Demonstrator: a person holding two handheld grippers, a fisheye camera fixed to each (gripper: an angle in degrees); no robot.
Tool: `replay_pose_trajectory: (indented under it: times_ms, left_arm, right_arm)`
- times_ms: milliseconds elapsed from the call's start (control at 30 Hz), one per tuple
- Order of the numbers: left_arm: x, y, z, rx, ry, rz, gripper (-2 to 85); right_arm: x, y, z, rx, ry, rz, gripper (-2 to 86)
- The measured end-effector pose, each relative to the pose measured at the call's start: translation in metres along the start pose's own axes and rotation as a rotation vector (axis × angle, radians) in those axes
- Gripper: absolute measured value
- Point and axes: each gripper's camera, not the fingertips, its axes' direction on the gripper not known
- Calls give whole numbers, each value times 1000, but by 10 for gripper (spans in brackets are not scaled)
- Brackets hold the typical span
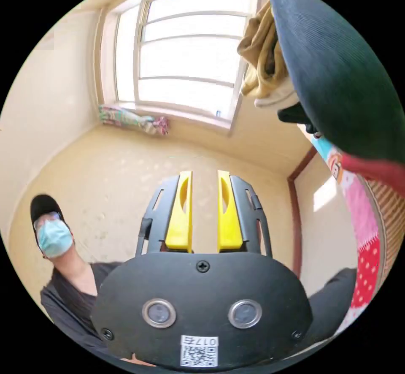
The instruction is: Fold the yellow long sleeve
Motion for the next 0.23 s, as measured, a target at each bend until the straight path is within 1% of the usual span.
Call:
replay_pose_trajectory:
  times_ms: [33, 100, 133, 200, 233]
  left_arm:
    - [6, -3, 5, -10, -54, 29, 125]
    - [22, -12, 19, -49, -129, 99, 125]
    - [37, -20, 31, -81, -169, 156, 125]
    - [65, -30, 52, -112, -216, 258, 123]
    - [86, -36, 66, -123, -235, 321, 121]
  right_arm:
    - [-8, 16, -4, -39, 38, -31, 80]
    - [-38, 88, -36, -145, 225, -123, 76]
    - [-44, 108, -47, -153, 297, -124, 76]
    - [-72, 190, -103, -131, 665, -71, 76]
    - [-80, 211, -117, -120, 779, -50, 76]
